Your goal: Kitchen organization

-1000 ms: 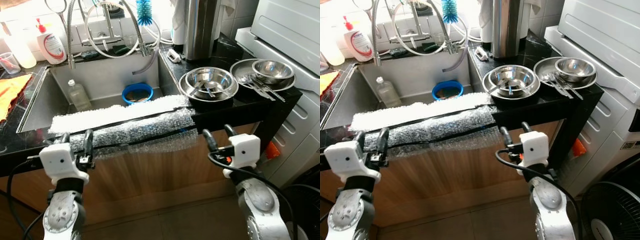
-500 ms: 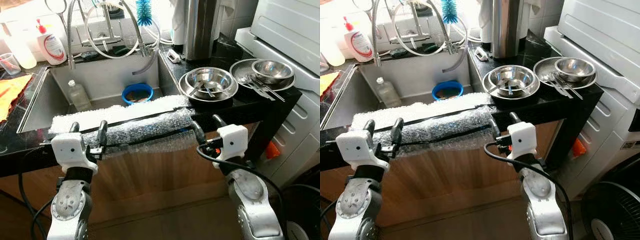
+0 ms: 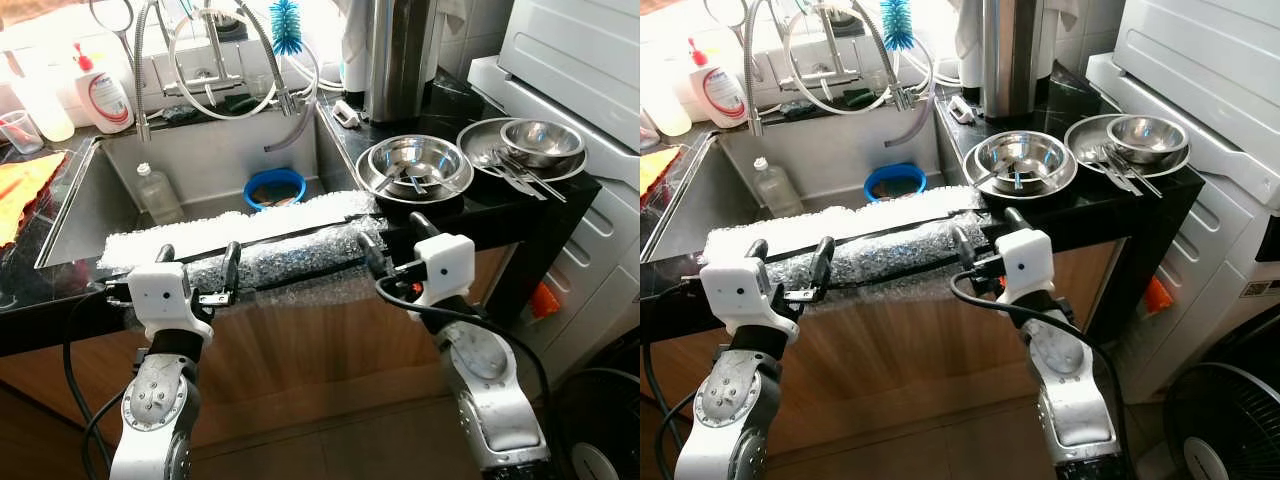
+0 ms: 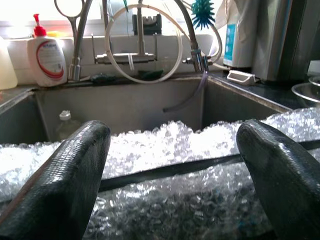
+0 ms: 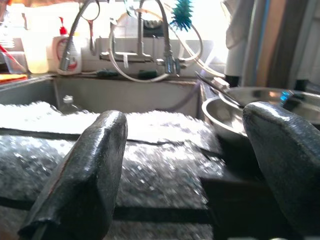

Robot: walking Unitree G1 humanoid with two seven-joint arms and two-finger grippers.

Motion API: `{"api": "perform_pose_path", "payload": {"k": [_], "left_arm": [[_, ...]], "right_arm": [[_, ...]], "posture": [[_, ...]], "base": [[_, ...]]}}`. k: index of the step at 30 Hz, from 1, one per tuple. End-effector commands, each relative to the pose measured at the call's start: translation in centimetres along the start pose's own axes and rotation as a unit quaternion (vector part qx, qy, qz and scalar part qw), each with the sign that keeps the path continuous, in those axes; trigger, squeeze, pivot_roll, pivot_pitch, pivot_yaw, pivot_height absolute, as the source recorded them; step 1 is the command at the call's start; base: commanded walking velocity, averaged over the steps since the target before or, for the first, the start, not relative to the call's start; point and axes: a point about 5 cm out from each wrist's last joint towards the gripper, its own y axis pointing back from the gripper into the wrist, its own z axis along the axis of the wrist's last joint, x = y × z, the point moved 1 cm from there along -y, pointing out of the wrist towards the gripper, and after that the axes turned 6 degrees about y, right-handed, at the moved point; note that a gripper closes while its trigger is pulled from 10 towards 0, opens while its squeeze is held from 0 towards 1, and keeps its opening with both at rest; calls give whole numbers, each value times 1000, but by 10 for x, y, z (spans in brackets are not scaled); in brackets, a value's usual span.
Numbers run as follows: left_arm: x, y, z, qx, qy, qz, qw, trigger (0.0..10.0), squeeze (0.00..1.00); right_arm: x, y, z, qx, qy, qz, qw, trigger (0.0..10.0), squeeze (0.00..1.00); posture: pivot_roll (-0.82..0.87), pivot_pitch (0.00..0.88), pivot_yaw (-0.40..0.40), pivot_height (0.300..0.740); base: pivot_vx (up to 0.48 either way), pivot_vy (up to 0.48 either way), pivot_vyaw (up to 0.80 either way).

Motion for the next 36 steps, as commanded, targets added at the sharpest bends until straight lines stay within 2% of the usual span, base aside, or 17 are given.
{"api": "perform_pose_path", "payload": {"k": [1,4,8,13,16,19,21,26,30,36], "left_arm": [[4,-1,-1,3,1,10,1000,10000,0],[3,-3,-1,1,0,7,1000,10000,0],[3,-2,-3,3,0,6,1000,10000,0],[2,0,-4,5,1,6,1000,10000,0],[2,2,-5,8,1,5,1000,10000,0],[2,2,-7,11,-1,4,1000,10000,0],[1,1,-7,11,-2,2,1000,10000,0],[0,0,-7,13,-5,-1,1000,10000,0],[0,0,-7,12,-6,1,1000,10000,0],[1,1,-8,13,-6,3,1000,10000,0]], "right_arm": [[6,-4,1,-5,0,16,1000,10000,0],[6,-9,3,-10,14,19,1000,10000,0],[-4,-20,10,-22,35,-2,999,10000,0],[-9,-20,14,-31,67,-16,997,10000,0],[-12,-20,14,-33,70,-28,997,10000,0],[-12,-22,11,-26,82,-24,996,10000,0],[-15,-29,11,-24,118,-18,993,10000,0],[-12,-41,9,-14,148,17,989,10000,0],[-12,-46,8,-13,147,19,989,10000,0],[-9,-56,4,2,170,37,985,10000,0]], "posture": [[-157,0,109,740],[-158,0,109,740],[-160,0,100,740],[-156,0,94,740],[-156,0,94,740],[-155,0,96,740],[-151,0,99,740],[-147,0,99,740],[-139,0,97,740],[-135,0,97,740]], "base": [[0,0,0],[0,0,0],[0,0,0],[0,0,0],[0,0,0],[0,0,0],[0,0,0],[0,0,0],[0,0,0],[0,0,0]]}}
